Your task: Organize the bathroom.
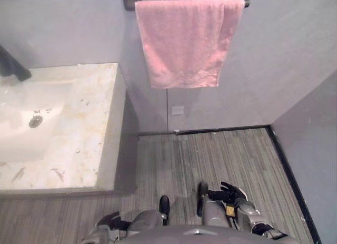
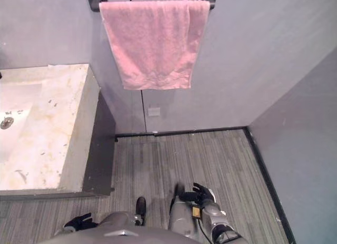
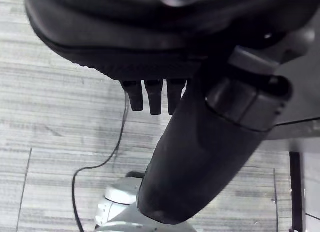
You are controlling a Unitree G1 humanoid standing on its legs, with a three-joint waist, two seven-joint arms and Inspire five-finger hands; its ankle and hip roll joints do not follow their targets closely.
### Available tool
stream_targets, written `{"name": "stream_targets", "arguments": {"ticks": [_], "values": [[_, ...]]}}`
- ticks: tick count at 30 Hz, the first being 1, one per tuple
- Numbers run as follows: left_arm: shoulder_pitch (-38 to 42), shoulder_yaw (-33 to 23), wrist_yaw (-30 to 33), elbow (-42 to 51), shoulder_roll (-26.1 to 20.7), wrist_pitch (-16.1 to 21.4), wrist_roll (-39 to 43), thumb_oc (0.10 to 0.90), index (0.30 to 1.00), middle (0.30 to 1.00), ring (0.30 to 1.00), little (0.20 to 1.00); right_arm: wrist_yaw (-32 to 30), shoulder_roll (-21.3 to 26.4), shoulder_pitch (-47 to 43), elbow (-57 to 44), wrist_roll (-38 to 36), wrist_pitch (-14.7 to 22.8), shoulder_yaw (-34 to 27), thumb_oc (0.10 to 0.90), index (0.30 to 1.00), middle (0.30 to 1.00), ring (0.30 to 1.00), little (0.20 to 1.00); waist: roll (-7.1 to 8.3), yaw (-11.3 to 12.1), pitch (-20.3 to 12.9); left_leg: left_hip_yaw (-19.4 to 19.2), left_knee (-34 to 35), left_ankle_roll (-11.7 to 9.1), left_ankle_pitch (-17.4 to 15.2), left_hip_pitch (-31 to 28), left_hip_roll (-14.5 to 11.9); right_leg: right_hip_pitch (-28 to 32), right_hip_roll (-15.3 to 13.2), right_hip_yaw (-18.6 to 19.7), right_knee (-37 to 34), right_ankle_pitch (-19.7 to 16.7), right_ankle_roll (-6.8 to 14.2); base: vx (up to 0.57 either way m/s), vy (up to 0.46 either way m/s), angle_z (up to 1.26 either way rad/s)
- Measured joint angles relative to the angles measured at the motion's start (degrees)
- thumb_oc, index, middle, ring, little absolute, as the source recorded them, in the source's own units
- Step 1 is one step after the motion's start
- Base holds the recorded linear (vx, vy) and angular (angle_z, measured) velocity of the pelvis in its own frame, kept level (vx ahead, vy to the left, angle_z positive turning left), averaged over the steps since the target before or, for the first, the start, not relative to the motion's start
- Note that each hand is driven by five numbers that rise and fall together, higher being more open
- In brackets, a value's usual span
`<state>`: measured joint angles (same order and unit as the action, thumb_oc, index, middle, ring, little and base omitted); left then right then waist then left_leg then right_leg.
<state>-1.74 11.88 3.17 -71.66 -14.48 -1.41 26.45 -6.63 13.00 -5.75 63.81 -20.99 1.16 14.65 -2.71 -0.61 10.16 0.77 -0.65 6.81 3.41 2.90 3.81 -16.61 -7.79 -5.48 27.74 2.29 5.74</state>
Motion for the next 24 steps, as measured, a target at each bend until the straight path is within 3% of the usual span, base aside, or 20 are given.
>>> {"name": "stream_targets", "arguments": {"ticks": [2, 3, 4, 5, 6, 7, 8, 9, 10, 11, 12, 13, 14, 15, 16, 17, 19, 22, 23, 24], "values": [[1.83, -1.17, 0.02, -3.09, 0.0, -0.17, -0.06, 0.8, 0.9, 0.9, 0.9, 0.9, 1.24, -0.53, -3.17, 6.16, 0.03, -0.73, 1.64, 0.8, 0.9, 0.9, 0.9, 0.9, 0.8, 0.58, -1.14, -0.28, 0.34, -0.13, 2.92, 2.37, 0.39, 4.42, 0.57, -0.06, 4.89, 4.59, -1.49, -0.38, -0.056, -0.03], [1.83, -1.17, 0.02, -3.09, 0.0, -0.17, -0.06, 0.8, 0.9, 0.9, 0.9, 0.9, 1.24, -0.53, -3.17, 6.16, 0.03, -0.73, 1.64, 0.8, 0.9, 0.9, 0.9, 0.9, 0.8, 0.58, -1.14, -0.28, 0.34, -0.13, 2.92, 2.37, 0.39, 4.42, 0.57, -0.06, 4.89, 4.59, -1.49, -0.32, -0.085, 0.05], [3.71, -1.09, 0.21, -4.67, 0.29, -0.84, -0.05, 0.8, 0.9, 0.9, 0.9, 0.9, 2.02, -1.48, -4.73, 11.07, 0.03, -1.03, -0.09, 0.8, 0.9, 0.9, 0.9, 0.9, 0.38, 1.64, -1.06, -0.2, 1.85, -1.32, 4.46, 2.06, 0.23, 7.12, 1.3, 0.75, 5.98, 7.52, -2.33, -0.4, -0.127, -0.13], [3.17, -0.86, 0.36, -4.48, 0.54, -1.38, -0.05, 0.8, 0.9, 0.9, 0.9, 0.9, 2.52, -2.23, -4.98, 12.38, 0.03, -1.48, -0.34, 0.8, 0.9, 0.9, 0.9, 0.9, 0.07, 3.13, -1.81, 0.42, 2.84, -3.32, 6.89, 2.72, 0.15, 11.5, 2.65, 1.75, 0.97, 9.96, -3.15, -0.65, -0.221, 0.07], [3.78, -1.01, 0.75, -4.45, 0.89, -1.62, -0.04, 0.8, 0.9, 0.9, 0.9, 0.9, 3.0, -3.05, -4.82, 12.81, 0.01, -1.81, -0.43, 0.8, 0.9, 0.9, 0.9, 0.9, -0.26, 3.2, -2.15, 1.61, 4.02, -4.91, 7.71, 3.73, -0.13, 13.53, 5.7, 4.84, -0.14, 12.41, -3.83, -0.39, -0.149, 0.09], [3.78, -1.01, 0.75, -4.45, 0.89, -1.62, -0.04, 0.8, 0.9, 0.9, 0.9, 0.9, 3.0, -3.05, -4.82, 12.81, 0.01, -1.81, -0.43, 0.8, 0.9, 0.9, 0.9, 0.9, -0.26, 3.2, -2.15, 1.61, 4.02, -4.91, 7.71, 3.73, -0.13, 13.53, 5.7, 4.84, -0.14, 12.41, -3.83, -0.41, -0.166, 0.79], [3.92, -0.67, 1.23, -3.29, 1.25, -2.45, -0.03, 0.8, 0.9, 0.9, 0.9, 0.9, 3.49, -4.12, -4.0, 12.99, -0.01, -3.54, -0.49, 0.8, 0.9, 0.9, 0.9, 0.9, -0.84, 3.23, -4.01, 5.12, 5.84, -7.87, 9.51, 5.89, -0.53, 16.04, 12.74, 8.15, -1.89, 14.72, -7.05, -0.36, -0.162, 1.03], [4.18, 0.17, 1.28, -2.16, 1.39, -2.56, -0.03, 0.8, 0.9, 0.9, 0.9, 0.9, 3.61, -4.63, -4.14, 12.96, 0.0, -4.32, -0.36, 0.8, 0.9, 0.9, 0.9, 0.9, -0.25, 3.89, -4.63, 5.57, 5.84, -10.72, 7.42, 8.4, -0.09, 17.21, 17.72, 9.73, -5.17, 16.26, -10.4, -0.53, -0.21, 1.56], [4.87, 0.54, 1.3, -2.27, 2.22, -2.65, -0.19, 0.8, 0.9, 0.9, 0.9, 0.9, 3.66, -4.37, -4.03, 12.49, -0.02, -4.39, 0.17, 0.8, 0.9, 0.9, 0.9, 0.9, -0.07, 3.29, -4.73, 5.79, 5.04, -16.61, 2.93, 10.37, 0.4, 18.28, 20.56, 13.34, -10.17, 12.92, -17.58, -0.45, -0.149, 1.51], [5.36, 0.94, 1.22, -2.4, 2.99, -3.26, -0.29, 0.8, 0.9, 0.9, 0.9, 0.9, 3.55, -3.77, -3.43, 12.14, 0.0, -4.43, 0.88, 0.8, 0.9, 0.9, 0.9, 0.9, 0.34, 3.63, -4.78, 6.24, 3.99, -16.97, 1.67, 12.46, 0.39, 17.2, 20.0, 12.03, -12.22, 10.67, -19.18, -0.37, -0.059, 1.05], [5.05, 1.09, 0.54, -2.72, 2.89, -3.52, -0.15, 0.8, 0.9, 0.9, 0.9, 0.9, 3.56, -3.65, -3.56, 12.22, 0.01, -4.78, 1.35, 0.8, 0.9, 0.9, 0.9, 0.9, -0.16, 5.39, -4.9, 7.08, 2.81, -16.17, 1.26, 13.75, 0.0, 15.66, 19.2, 11.38, -12.25, 9.14, -18.83, -0.3, -0.004, 0.63], [4.16, 1.07, 0.14, -2.91, 2.16, -3.61, -0.42, 0.8, 0.9, 0.9, 0.9, 0.9, 3.71, -3.77, -3.57, 11.89, 0.02, -4.94, 1.94, 0.8, 0.9, 0.9, 0.9, 0.9, 1.63, 6.44, -4.83, 6.75, 1.86, -14.68, 2.02, 13.68, -0.11, 15.4, 17.51, 10.37, -14.43, 5.97, -17.99, -0.35, 0.033, 0.58], [3.73, 1.29, 0.3, -5.4, 1.86, -4.33, -2.36, 0.8, 0.9, 0.9, 0.9, 0.9, 3.66, -3.62, -3.25, 11.65, -0.02, -5.19, 1.96, 0.8, 0.9, 0.9, 0.9, 0.9, 2.32, 6.01, -4.28, 5.41, 1.68, -14.48, 2.17, 12.74, -0.27, 15.89, 15.61, 8.28, -17.77, 3.12, -17.54, -0.37, 0.078, 0.93], [3.77, 1.38, 0.32, -6.81, 1.98, -5.0, -3.27, 0.8, 0.9, 0.9, 0.9, 0.9, 3.5, -3.19, -3.2, 11.65, -0.16, -5.57, 2.1, 0.8, 0.9, 0.9, 0.9, 0.9, 2.26, 5.13, -3.84, 3.11, 1.27, -14.49, 2.15, 12.27, -0.86, 16.05, 14.36, 5.96, -19.52, 1.26, -17.0, -0.38, 0.129, 1.51], [4.43, 1.54, 0.47, -8.47, 2.33, -6.06, -5.01, 0.8, 0.9, 0.9, 0.9, 0.9, 3.41, -2.23, -3.02, 11.66, -0.14, -5.75, 2.56, 0.8, 0.9, 0.9, 0.9, 0.9, 1.82, 3.85, -2.86, -1.76, -0.9, -14.28, 1.99, 11.85, -2.6, 16.1, 12.92, 2.69, -22.08, -0.9, -16.49, -0.42, 0.205, 1.46], [4.64, 1.18, 0.31, -8.86, 2.2, -6.33, -5.61, 0.8, 0.9, 0.9, 0.9, 0.9, 3.38, -1.58, -3.16, 11.66, -0.04, -6.0, 2.92, 0.8, 0.9, 0.9, 0.9, 0.9, 1.51, 3.55, -1.63, -3.32, -4.71, -13.77, 1.73, 11.4, -3.74, 16.71, 11.87, 1.23, -24.43, -2.56, -15.93, -0.33, 0.185, 1.28], [4.62, 0.51, 0.52, -9.19, 2.4, -6.33, -6.24, 0.8, 0.9, 0.9, 0.9, 0.9, 3.48, -0.9, -3.31, 11.75, 0.04, -6.53, 2.88, 0.8, 0.9, 0.9, 0.9, 0.9, 2.36, 3.24, -0.91, -2.65, -9.88, -13.03, 0.82, 9.39, -4.64, 17.17, 9.27, -0.71, -28.25, -5.09, -15.64, -0.2, 0.144, 0.75], [5.25, 0.92, 1.11, -9.83, 3.18, -6.03, -7.21, 0.8, 0.9, 0.9, 0.9, 0.9, 3.49, 0.26, -3.35, 10.88, 0.18, -6.56, 2.84, 0.8, 0.9, 0.9, 0.9, 0.9, 4.87, 0.55, 0.04, -3.72, -13.02, -13.49, -2.9, 2.33, -5.53, 17.23, 3.82, -0.34, -32.86, -4.98, -15.31, -0.17, 0.201, 0.66], [5.25, 0.92, 1.11, -9.83, 3.18, -6.03, -7.21, 0.8, 0.9, 0.9, 0.9, 0.9, 3.49, 0.26, -3.35, 10.88, 0.18, -6.56, 2.84, 0.8, 0.9, 0.9, 0.9, 0.9, 4.87, 0.55, 0.04, -3.72, -13.02, -13.49, -2.9, 2.33, -5.53, 17.23, 3.82, -0.34, -32.86, -4.98, -15.31, -0.08, 0.157, 0.32], [5.37, 0.41, 1.72, -11.41, 3.09, -6.16, -7.13, 0.8, 0.9, 0.9, 0.9, 0.9, 3.55, 0.95, -2.82, 10.11, 0.24, -6.43, 2.66, 0.8, 0.9, 0.9, 0.9, 0.9, 4.79, -0.75, 0.16, -6.42, -17.2, -13.41, -4.25, -0.23, -6.87, 16.39, 1.02, -1.35, -32.86, -4.86, -14.98, -0.07, 0.301, 0.61]]}}
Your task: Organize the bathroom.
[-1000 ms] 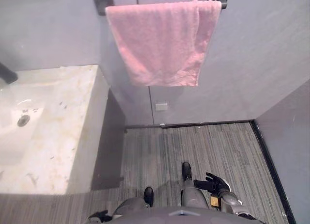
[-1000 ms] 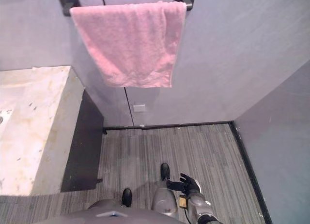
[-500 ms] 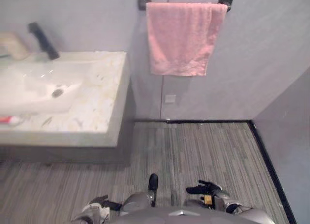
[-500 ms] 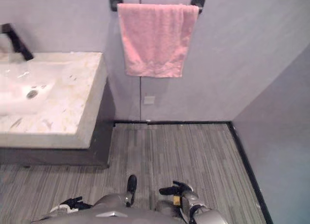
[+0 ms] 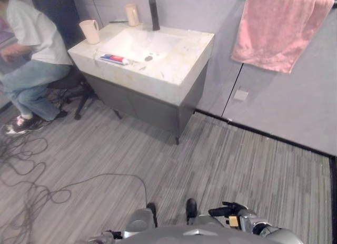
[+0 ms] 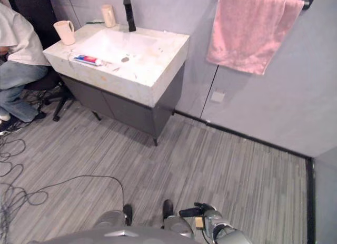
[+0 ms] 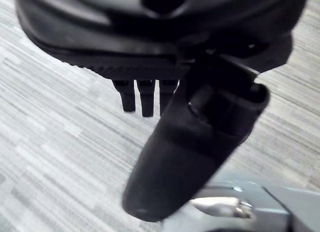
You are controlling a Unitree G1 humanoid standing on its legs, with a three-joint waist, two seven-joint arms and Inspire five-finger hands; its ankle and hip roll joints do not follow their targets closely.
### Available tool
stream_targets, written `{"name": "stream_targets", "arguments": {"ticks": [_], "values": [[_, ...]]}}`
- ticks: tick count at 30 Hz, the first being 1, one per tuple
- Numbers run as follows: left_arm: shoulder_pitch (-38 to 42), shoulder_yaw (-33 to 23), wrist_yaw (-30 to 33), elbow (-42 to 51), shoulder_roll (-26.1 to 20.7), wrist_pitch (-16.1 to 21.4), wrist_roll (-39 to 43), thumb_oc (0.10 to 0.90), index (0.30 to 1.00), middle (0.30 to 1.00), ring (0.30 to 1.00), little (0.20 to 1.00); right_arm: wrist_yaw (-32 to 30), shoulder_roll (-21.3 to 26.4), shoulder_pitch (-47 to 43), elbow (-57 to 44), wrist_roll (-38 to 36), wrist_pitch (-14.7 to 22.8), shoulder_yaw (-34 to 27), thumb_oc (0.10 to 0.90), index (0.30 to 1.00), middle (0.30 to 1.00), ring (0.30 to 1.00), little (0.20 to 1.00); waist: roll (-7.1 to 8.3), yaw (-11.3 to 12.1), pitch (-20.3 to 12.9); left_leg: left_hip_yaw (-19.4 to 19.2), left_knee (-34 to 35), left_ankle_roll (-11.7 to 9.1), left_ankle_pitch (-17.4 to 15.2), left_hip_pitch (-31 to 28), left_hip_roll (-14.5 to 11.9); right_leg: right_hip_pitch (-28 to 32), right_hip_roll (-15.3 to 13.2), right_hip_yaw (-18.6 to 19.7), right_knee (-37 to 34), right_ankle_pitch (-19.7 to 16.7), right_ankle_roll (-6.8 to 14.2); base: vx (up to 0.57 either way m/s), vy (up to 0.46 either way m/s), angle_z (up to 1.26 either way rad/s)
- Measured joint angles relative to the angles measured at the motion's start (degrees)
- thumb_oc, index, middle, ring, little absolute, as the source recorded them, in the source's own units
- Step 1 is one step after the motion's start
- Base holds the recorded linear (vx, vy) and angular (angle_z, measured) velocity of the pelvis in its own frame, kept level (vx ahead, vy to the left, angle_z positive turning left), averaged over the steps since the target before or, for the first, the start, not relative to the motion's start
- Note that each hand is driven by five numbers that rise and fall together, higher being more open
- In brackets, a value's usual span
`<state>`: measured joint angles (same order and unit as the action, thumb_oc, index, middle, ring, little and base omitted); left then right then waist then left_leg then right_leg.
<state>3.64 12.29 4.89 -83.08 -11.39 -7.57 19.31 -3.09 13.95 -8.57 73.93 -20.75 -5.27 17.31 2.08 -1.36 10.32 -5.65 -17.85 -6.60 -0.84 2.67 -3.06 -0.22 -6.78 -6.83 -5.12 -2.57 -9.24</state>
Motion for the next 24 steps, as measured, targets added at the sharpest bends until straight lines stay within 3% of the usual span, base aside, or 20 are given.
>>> {"name": "stream_targets", "arguments": {"ticks": [1, 2, 3, 4, 5, 6, 7, 8, 9, 11, 15, 16, 17, 20, 24], "values": [[-0.39, -0.02, 0.45, -1.9, 0.53, -0.11, -0.27, 0.8, 0.9, 0.9, 0.9, 0.9, -0.02, 1.43, 1.64, -0.96, -0.06, 0.93, -1.18, 0.8, 0.9, 0.9, 0.9, 0.9, -0.55, -2.05, -0.33, -2.26, -4.12, 0.76, -1.83, -3.19, -1.7, -0.66, -2.47, -1.71, 0.05, 1.85, 4.16, -0.08, 0.423, 0.88], [-1.77, -0.45, 0.59, -1.85, 1.11, 0.02, -0.34, 0.8, 0.9, 0.9, 0.9, 0.9, 0.05, 2.46, 3.07, -2.77, 0.09, 1.56, -1.37, 0.8, 0.9, 0.9, 0.9, 0.9, -2.49, -3.53, -1.44, -4.27, -5.74, 2.48, -3.09, -4.47, -3.59, -1.66, -3.22, -2.93, 0.18, 3.83, 8.6, -0.06, 0.513, 0.91], [-2.64, -0.82, 0.74, -1.9, 1.88, 0.09, -0.75, 0.8, 0.9, 0.9, 0.9, 0.9, 0.09, 4.03, 3.55, -2.96, 0.06, 2.32, -1.52, 0.8, 0.9, 0.9, 0.9, 0.9, -5.34, -3.72, -2.88, -5.03, -3.55, 4.92, -0.85, -5.42, -6.13, -3.16, -1.96, -3.12, 2.02, 4.27, 12.03, -0.01, 0.316, 0.59], [-3.51, -0.93, 0.74, -1.5, 2.38, 0.4, -0.7, 0.8, 0.9, 0.9, 0.9, 0.9, 0.06, 4.95, 3.62, -3.36, -0.17, 2.77, -3.05, 0.8, 0.9, 0.9, 0.9, 0.9, -8.76, -3.43, -4.29, -4.31, 1.35, 5.21, -4.77, -5.7, -7.8, -8.41, -0.26, -1.95, 10.33, 5.68, 11.32, 0.02, 0.371, 1.05], [-4.02, -1.13, 0.52, 2.31, 0.91, 2.35, -0.68, 0.8, 0.9, 0.9, 0.9, 0.9, 0.01, 4.05, 3.38, -3.97, -0.35, 3.66, -7.32, 0.8, 0.9, 0.9, 0.9, 0.9, -9.16, -4.0, -5.25, -5.14, 12.62, 3.84, -8.07, -7.53, -7.07, -15.4, -0.81, -0.66, 30.43, 9.74, 11.96, 0.02, 0.281, 1.38], [-3.79, -1.15, 0.65, 3.73, -0.18, 2.95, -0.81, 0.8, 0.9, 0.9, 0.9, 0.9, 0.04, 3.49, 3.38, -3.74, 0.28, 3.3, -6.18, 0.8, 0.9, 0.9, 0.9, 0.9, -7.02, -3.78, -5.92, -5.63, 15.84, 5.96, -6.88, -7.65, -5.6, -14.23, -1.59, -0.82, 32.54, 11.2, 11.56, 0.03, 0.293, 1.6], [-4.11, -0.31, 0.66, 3.76, -1.43, 3.16, -1.82, 0.8, 0.9, 0.9, 0.9, 0.9, 0.04, 2.95, 3.39, -2.93, 0.38, 2.76, -5.76, 0.8, 0.9, 0.9, 0.9, 0.9, -5.34, -3.18, -6.63, -5.6, 18.85, 5.44, -6.73, -8.59, -4.19, -12.44, -2.07, -0.96, 30.34, 11.51, 11.21, 0.01, 0.204, 1.11], [-3.74, 0.05, 0.43, 3.95, -2.64, 3.48, -1.9, 0.8, 0.9, 0.9, 0.9, 0.9, -0.03, 2.0, 3.82, -2.1, 0.52, 2.3, -5.43, 0.8, 0.9, 0.9, 0.9, 0.9, -2.67, -2.83, -7.63, -5.87, 21.34, 4.93, -6.52, -9.51, -2.64, -9.5, -2.0, -1.2, 24.49, 10.81, 11.16, 0.01, 0.292, 1.28], [-3.6, 0.05, -0.51, 4.17, -2.38, 3.69, -1.72, 0.8, 0.9, 0.9, 0.9, 0.9, -0.27, 1.8, 3.77, -1.26, 1.94, 2.43, -5.52, 0.8, 0.9, 0.9, 0.9, 0.9, -3.2, -2.09, -6.95, -6.06, 23.01, 5.09, -2.26, -8.76, -3.3, -6.23, -1.99, -1.71, 18.14, 6.72, 13.05, 0.0, 0.235, 1.07], [-5.24, 0.07, -0.6, 4.79, -1.76, 3.66, -1.63, 0.8, 0.9, 0.9, 0.9, 0.9, -0.02, 1.5, 3.81, -1.19, 2.28, 2.57, -5.36, 0.8, 0.9, 0.9, 0.9, 0.9, -3.86, -0.74, -7.01, -6.24, 22.79, 3.36, 0.99, -8.09, -2.8, -5.12, -2.03, -1.24, 14.92, 5.11, 14.07, 0.0, 0.182, 0.37], [-7.67, -0.15, -0.65, 4.87, -1.58, 3.55, -1.7, 0.8, 0.9, 0.9, 0.9, 0.9, 0.18, -1.48, 5.79, -1.78, 2.2, 3.55, -5.44, 0.8, 0.9, 0.9, 0.9, 0.9, -3.17, -0.18, -7.08, -7.02, 23.02, 3.41, 1.0, -7.96, -0.91, -2.33, -2.81, 0.05, 7.22, 4.88, 14.04, 0.0, 0.185, -0.26], [-7.72, -0.35, -0.62, 4.93, -1.95, 3.58, -1.71, 0.8, 0.9, 0.9, 0.9, 0.9, 0.27, -2.23, 6.57, -1.65, 0.02, 3.69, -6.6, 0.8, 0.9, 0.9, 0.9, 0.9, -1.9, -0.46, -6.71, -7.79, 23.04, 4.12, 0.75, -7.88, 0.04, -0.94, -3.71, -0.54, 3.7, 4.46, 14.15, 0.02, 0.169, -0.23], [-7.67, -0.97, -0.6, 4.92, -2.3, 3.59, -1.71, 0.8, 0.9, 0.9, 0.9, 0.9, 0.23, -2.7, 6.72, -1.64, -0.18, 3.97, -6.9, 0.8, 0.9, 0.9, 0.9, 0.9, -1.66, -0.67, -6.39, -8.07, 23.05, 4.47, 0.64, -7.89, 0.51, -0.73, -4.23, -0.88, 2.91, 4.19, 14.38, 0.03, 0.208, -0.24], [-7.51, -1.99, -0.36, 4.96, -3.65, 3.78, -1.7, 0.8, 0.9, 0.9, 0.9, 0.9, 0.25, -4.03, 7.64, -1.52, -0.2, 4.45, -7.67, 0.8, 0.9, 0.9, 0.9, 0.9, 1.07, -1.7, -7.54, -8.29, 23.06, 5.46, 0.31, -8.5, 1.91, -0.12, -5.27, -0.6, 2.53, 2.3, 14.93, 0.02, 0.156, -0.01], [-6.86, -1.97, -0.05, 5.07, -3.89, 4.09, -1.67, 0.8, 0.9, 0.9, 0.9, 0.9, 0.18, -4.12, 7.75, -0.05, -0.21, 4.36, -7.74, 0.8, 0.9, 0.9, 0.9, 0.9, 1.98, -1.66, -8.01, -7.69, 23.05, 5.89, -0.34, -9.54, 3.05, 0.56, -5.95, 1.04, 3.18, -0.95, 15.71, 0.0, 0.244, 0.08]]}}
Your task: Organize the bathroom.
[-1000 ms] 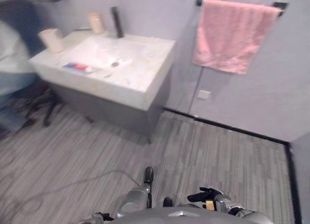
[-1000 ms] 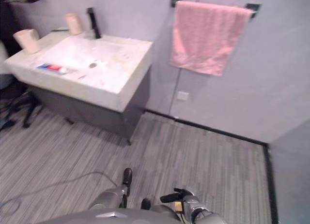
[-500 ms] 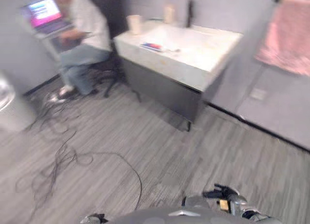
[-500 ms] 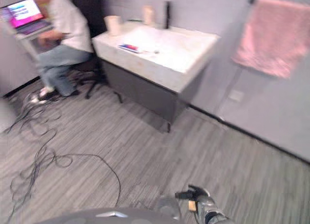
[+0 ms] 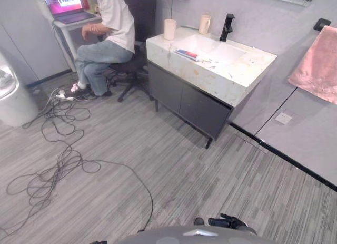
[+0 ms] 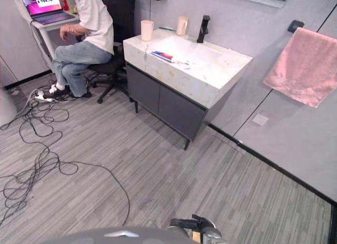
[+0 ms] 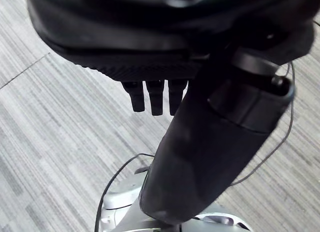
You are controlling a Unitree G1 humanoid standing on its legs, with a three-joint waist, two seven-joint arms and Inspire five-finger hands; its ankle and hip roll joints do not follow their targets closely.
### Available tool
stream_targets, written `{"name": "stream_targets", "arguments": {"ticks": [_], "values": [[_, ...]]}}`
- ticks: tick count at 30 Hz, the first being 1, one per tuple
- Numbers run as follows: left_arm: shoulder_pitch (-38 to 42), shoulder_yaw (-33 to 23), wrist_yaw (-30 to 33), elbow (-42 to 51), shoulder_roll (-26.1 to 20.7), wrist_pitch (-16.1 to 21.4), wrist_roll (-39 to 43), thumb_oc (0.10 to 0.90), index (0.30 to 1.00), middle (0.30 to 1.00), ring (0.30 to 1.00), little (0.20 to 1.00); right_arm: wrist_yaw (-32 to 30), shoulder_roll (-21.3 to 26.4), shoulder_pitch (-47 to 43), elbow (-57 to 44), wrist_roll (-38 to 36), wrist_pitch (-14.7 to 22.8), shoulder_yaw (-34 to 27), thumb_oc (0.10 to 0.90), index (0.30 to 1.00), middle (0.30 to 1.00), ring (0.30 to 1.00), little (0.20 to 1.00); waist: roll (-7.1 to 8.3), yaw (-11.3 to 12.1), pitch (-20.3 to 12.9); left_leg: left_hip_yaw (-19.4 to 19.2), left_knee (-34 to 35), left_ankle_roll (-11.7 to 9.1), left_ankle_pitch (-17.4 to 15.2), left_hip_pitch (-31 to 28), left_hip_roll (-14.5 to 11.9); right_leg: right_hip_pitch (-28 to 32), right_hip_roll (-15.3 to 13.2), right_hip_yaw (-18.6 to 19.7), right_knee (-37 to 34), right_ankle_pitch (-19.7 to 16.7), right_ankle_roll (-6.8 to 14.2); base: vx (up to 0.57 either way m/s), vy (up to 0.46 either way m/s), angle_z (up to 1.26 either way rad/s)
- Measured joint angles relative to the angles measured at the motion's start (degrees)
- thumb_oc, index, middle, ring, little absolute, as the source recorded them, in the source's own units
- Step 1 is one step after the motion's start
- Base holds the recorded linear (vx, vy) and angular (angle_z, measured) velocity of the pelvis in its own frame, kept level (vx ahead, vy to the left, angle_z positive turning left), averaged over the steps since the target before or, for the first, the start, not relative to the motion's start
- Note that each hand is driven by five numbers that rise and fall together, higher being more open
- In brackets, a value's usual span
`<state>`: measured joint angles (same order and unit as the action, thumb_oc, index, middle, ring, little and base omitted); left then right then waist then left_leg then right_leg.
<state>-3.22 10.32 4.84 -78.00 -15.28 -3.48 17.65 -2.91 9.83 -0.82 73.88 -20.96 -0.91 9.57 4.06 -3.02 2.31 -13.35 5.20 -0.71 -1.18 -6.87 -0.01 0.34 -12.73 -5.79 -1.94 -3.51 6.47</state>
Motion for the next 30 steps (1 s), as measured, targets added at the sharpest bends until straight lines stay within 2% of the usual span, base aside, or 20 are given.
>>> {"name": "stream_targets", "arguments": {"ticks": [2, 4, 6, 8, 9, 10, 11, 12, 15, 17, 18, 20, 21, 22, 23, 24, 26, 27, 28, 30], "values": [[0.56, 0.0, -0.11, -0.14, -0.08, -0.08, 0.01, 0.8, 0.9, 0.9, 0.9, 0.9, -0.03, 0.0, -0.03, 0.12, 0.0, -0.03, -0.04, 0.8, 0.9, 0.9, 0.9, 0.9, 0.89, 0.21, -0.32, 0.41, -0.02, 0.2, -0.12, 0.02, 0.59, 0.07, -0.38, 0.59, 1.0, -1.66, 0.25, 0.03, 0.254, 0.16], [2.31, 0.16, -0.27, -0.24, 0.27, -0.41, -0.22, 0.8, 0.9, 0.9, 0.9, 0.9, -0.5, 0.71, -0.73, 0.71, -0.01, -0.63, -0.07, 0.8, 0.9, 0.9, 0.9, 0.9, -0.16, 1.03, 0.23, 1.55, -0.05, 1.4, -0.16, 0.14, 0.82, -1.51, -0.08, 0.6, 5.3, -2.29, 1.26, 0.03, 0.265, 0.11], [6.02, 2.8, -0.11, -0.37, 0.87, -0.73, -0.23, 0.8, 0.9, 0.9, 0.9, 0.9, -0.01, 2.98, -4.41, 0.33, -0.12, -0.57, 0.13, 0.8, 0.9, 0.9, 0.9, 0.9, -1.57, 1.03, 4.09, 2.35, -8.13, 7.8, -3.36, 2.88, 1.05, -9.49, -0.56, 1.85, 21.67, -3.6, 1.59, 0.08, 0.166, -0.1], [8.14, 3.69, -0.08, -0.01, 1.43, -0.78, -0.24, 0.8, 0.9, 0.9, 0.9, 0.9, 0.34, 4.68, -5.64, -1.29, -0.43, -0.28, -0.1, 0.8, 0.9, 0.9, 0.9, 0.9, -3.37, -0.49, 6.44, 4.6, -12.42, 5.66, -6.47, 3.42, -0.4, -13.66, 0.65, 5.2, 31.6, -5.83, 1.02, 0.26, 0.044, 0.16], [8.79, 3.87, -0.05, -0.13, 1.57, -0.62, -0.25, 0.8, 0.9, 0.9, 0.9, 0.9, 0.65, 4.57, -5.63, -1.51, -0.7, -0.22, 0.22, 0.8, 0.9, 0.9, 0.9, 0.9, -4.1, -1.07, 6.46, 5.85, -12.34, 5.77, -6.41, 3.58, -0.88, -14.35, 3.07, 7.13, 31.94, -2.83, 1.22, 0.38, -0.053, 0.47], [10.39, 3.93, -0.11, -0.22, 0.81, -0.42, -0.27, 0.8, 0.9, 0.9, 0.9, 0.9, 0.69, 3.71, -6.43, -1.55, -0.64, -0.33, 1.25, 0.8, 0.9, 0.9, 0.9, 0.9, -4.29, -1.81, 6.22, 8.34, -11.2, 5.95, -6.2, 4.22, -0.73, -14.16, 5.41, 7.39, 27.95, -0.22, 1.7, 0.25, -0.061, 0.51], [11.28, 4.06, -0.1, -0.06, 0.85, -0.31, -0.29, 0.8, 0.9, 0.9, 0.9, 0.9, 0.71, 3.08, -6.57, -1.59, -0.57, -0.48, 1.29, 0.8, 0.9, 0.9, 0.9, 0.9, -3.55, -1.94, 6.26, 8.9, -9.84, 5.9, -6.17, 4.36, -0.09, -14.1, 5.71, 6.09, 23.96, 0.58, 1.49, 0.39, -0.141, 0.61], [12.87, 4.23, -0.07, 0.44, 0.5, 0.07, -0.3, 0.8, 0.9, 0.9, 0.9, 0.9, 0.7, 2.4, -6.78, -1.52, -0.22, -1.1, 1.14, 0.8, 0.9, 0.9, 0.9, 0.9, -1.8, -1.83, 6.97, 9.01, -7.36, 6.35, -5.9, 4.29, 1.27, -14.14, 5.83, 4.16, 16.44, 1.06, 1.05, 0.26, -0.106, 0.48], [11.52, 2.4, 0.51, 1.51, 2.47, 0.0, 0.0, 0.8, 0.9, 0.9, 0.9, 0.9, 0.7, 1.71, -6.41, -2.55, -0.14, -1.05, -0.14, 0.8, 0.9, 0.9, 0.9, 0.9, -0.51, -2.48, 8.74, 8.41, -5.69, 6.58, -4.23, 3.15, 2.93, -13.91, 6.9, 2.93, 2.69, -1.43, 1.43, 0.35, -0.136, 0.09], [10.4, 0.85, 1.2, 2.09, 2.51, 0.86, -0.28, 0.8, 0.9, 0.9, 0.9, 0.9, 0.83, 1.46, -6.02, -2.88, -0.21, -0.84, -0.73, 0.8, 0.9, 0.9, 0.9, 0.9, -0.12, -2.93, 9.29, 8.37, -5.67, 6.55, -4.25, 1.5, 3.66, -13.65, 6.9, 3.62, 1.59, -2.73, 0.74, 0.43, -0.14, 0.1], [9.4, 0.62, 1.32, 2.0, 2.62, 0.86, -0.28, 0.8, 0.9, 0.9, 0.9, 0.9, 0.77, 1.67, -6.23, -2.04, 0.01, -0.89, -0.26, 0.8, 0.9, 0.9, 0.9, 0.9, -0.66, -3.62, 8.84, 9.25, -5.46, 6.22, -4.8, 0.17, 3.57, -13.37, 7.93, 6.92, 6.45, -1.91, -0.88, 0.47, -0.143, 0.43], [8.81, 0.62, 1.4, 2.15, 2.88, 0.87, -0.29, 0.8, 0.9, 0.9, 0.9, 0.9, 0.69, 2.08, -4.14, -0.33, 0.17, -1.57, 0.49, 0.8, 0.9, 0.9, 0.9, 0.9, -1.62, -3.52, 6.46, 10.67, -5.42, 5.69, -6.0, -0.96, 2.14, -13.42, 10.29, 7.1, 14.82, 0.0, -3.34, 0.37, -0.122, 0.64], [8.21, 0.8, 1.3, 2.23, 2.57, 0.87, -0.29, 0.8, 0.9, 0.9, 0.9, 0.9, 0.71, 1.95, -3.13, 0.26, 0.42, -2.04, 0.7, 0.8, 0.9, 0.9, 0.9, 0.9, -0.76, -3.34, 5.64, 11.19, -5.64, 4.93, -6.01, -1.71, 2.23, -11.67, 10.47, 7.78, 13.29, -0.25, -3.56, 0.4, -0.177, 0.54], [7.14, 0.79, 1.38, 1.88, 1.65, 0.94, 0.03, 0.8, 0.9, 0.9, 0.9, 0.9, 0.71, 1.14, -2.21, 0.66, 0.99, -2.72, 0.72, 0.8, 0.9, 0.9, 0.9, 0.9, 0.57, -3.07, 4.83, 10.91, -10.56, 0.66, -7.92, -1.1, 2.61, -8.22, 10.94, 7.71, 9.88, 1.13, -5.21, 0.27, -0.139, 0.22], [6.95, 0.21, 1.83, 1.89, 1.81, 1.05, 0.48, 0.8, 0.9, 0.9, 0.9, 0.9, 0.73, 0.96, -1.79, 1.07, 1.72, -2.94, 0.96, 0.8, 0.9, 0.9, 0.9, 0.9, 0.64, -2.76, 4.56, 10.64, -15.71, -0.56, -8.57, 0.68, 1.91, -6.5, 10.91, 7.76, 8.36, 1.43, -5.09, 0.28, -0.167, 0.06], [7.49, -0.16, 2.81, 1.89, 1.69, 1.51, 0.55, 0.8, 0.9, 0.9, 0.9, 0.9, 0.88, 1.23, -1.17, 0.83, 2.63, -3.29, 2.46, 0.8, 0.9, 0.9, 0.9, 0.9, 0.84, -2.57, 3.95, 9.66, -27.96, -3.89, -8.39, 5.75, 1.33, -4.53, 11.43, 8.53, 6.59, 1.77, -6.12, 0.19, -0.108, -0.28], [8.13, -0.1, 3.84, 2.09, 2.33, 2.36, 0.26, 0.8, 0.9, 0.9, 0.9, 0.9, 0.98, 2.95, -1.53, 0.55, 2.54, -3.38, 4.82, 0.8, 0.9, 0.9, 0.9, 0.9, -0.58, -1.99, 3.34, 11.53, -47.6, -3.62, -5.89, 14.57, 0.21, -2.33, 13.08, 10.86, 6.62, 1.61, -8.72, 0.21, -0.05, -0.71], [8.38, -0.08, 4.07, 2.07, 2.7, 2.45, 0.22, 0.8, 0.9, 0.9, 0.9, 0.9, 0.89, 3.5, -1.85, 0.38, 2.51, -3.22, 4.99, 0.8, 0.9, 0.9, 0.9, 0.9, -1.2, -2.38, 2.96, 13.01, -52.57, -2.95, -5.51, 17.4, 0.17, -1.95, 13.41, 11.14, 6.48, 1.98, -9.31, 0.28, 0.062, -0.72], [9.79, 0.04, 4.36, 2.04, 2.77, 2.56, -0.01, 0.8, 0.9, 0.9, 0.9, 0.9, 0.73, 3.86, -2.57, -0.03, 2.56, -3.3, 4.98, 0.8, 0.9, 0.9, 0.9, 0.9, -1.04, -2.52, 3.04, 13.45, -53.38, -1.95, -5.37, 19.63, 0.65, -0.86, 13.42, 12.55, 6.12, 2.54, -10.1, 0.28, 0.09, -0.45], [10.32, 0.09, 4.38, 2.36, 2.89, 3.52, 0.0, 0.8, 0.9, 0.9, 0.9, 0.9, 0.76, 3.91, -2.89, 0.12, 2.6, -3.6, 5.01, 0.8, 0.9, 0.9, 0.9, 0.9, -0.58, -2.9, 3.26, 12.95, -46.15, -1.01, -5.76, 19.43, 0.16, 1.74, 13.46, 13.77, 4.03, 2.61, -10.21, 0.3, 0.147, -0.42]]}}
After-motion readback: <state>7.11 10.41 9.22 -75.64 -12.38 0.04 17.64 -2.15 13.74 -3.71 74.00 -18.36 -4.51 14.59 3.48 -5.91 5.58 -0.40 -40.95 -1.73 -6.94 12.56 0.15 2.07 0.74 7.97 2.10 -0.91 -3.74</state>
